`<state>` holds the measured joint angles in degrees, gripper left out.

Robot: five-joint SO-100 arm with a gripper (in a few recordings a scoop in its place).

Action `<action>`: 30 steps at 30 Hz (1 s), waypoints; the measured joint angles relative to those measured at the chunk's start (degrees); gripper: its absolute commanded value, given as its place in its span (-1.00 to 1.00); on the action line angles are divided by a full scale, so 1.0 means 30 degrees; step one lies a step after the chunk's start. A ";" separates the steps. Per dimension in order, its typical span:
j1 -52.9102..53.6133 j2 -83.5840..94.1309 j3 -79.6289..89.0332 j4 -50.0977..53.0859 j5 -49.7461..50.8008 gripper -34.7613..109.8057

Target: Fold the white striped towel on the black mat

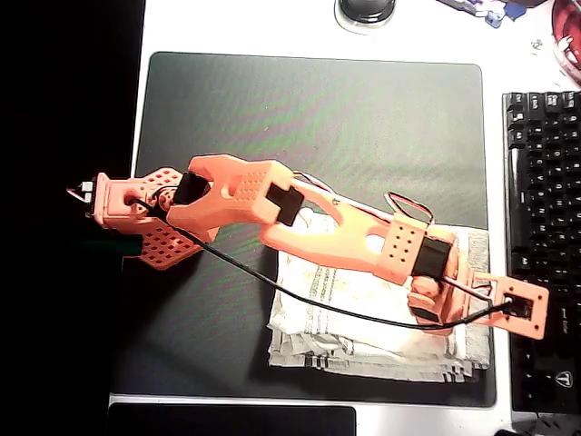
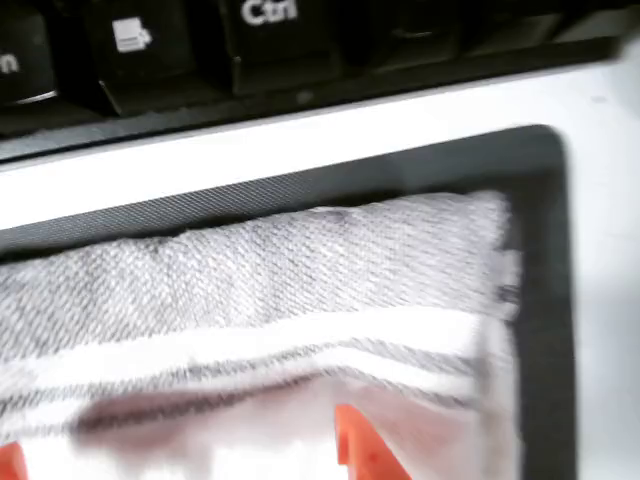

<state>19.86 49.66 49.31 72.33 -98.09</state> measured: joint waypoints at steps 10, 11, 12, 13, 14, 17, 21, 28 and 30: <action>0.0967 0.6475 0.5273 0.4746 -0.2402 0.00; 0.0996 0.7090 0.6006 0.5303 -0.2637 0.00; 0.1143 0.7617 0.6738 0.6006 -0.2754 0.00; 0.1318 0.8027 0.7500 0.6270 -0.3047 0.00; 0.1611 0.8408 0.8291 0.6387 -0.3047 0.00; 0.1494 0.9316 1.0430 0.6826 -0.3457 0.00; 0.1963 0.9785 1.3125 0.6211 -0.3779 0.00; 0.2578 1.0195 1.7344 0.2549 -0.4424 -0.01; 0.2871 1.0195 1.8193 0.1318 -0.4600 -0.01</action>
<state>28.48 80.24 103.89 76.29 -111.88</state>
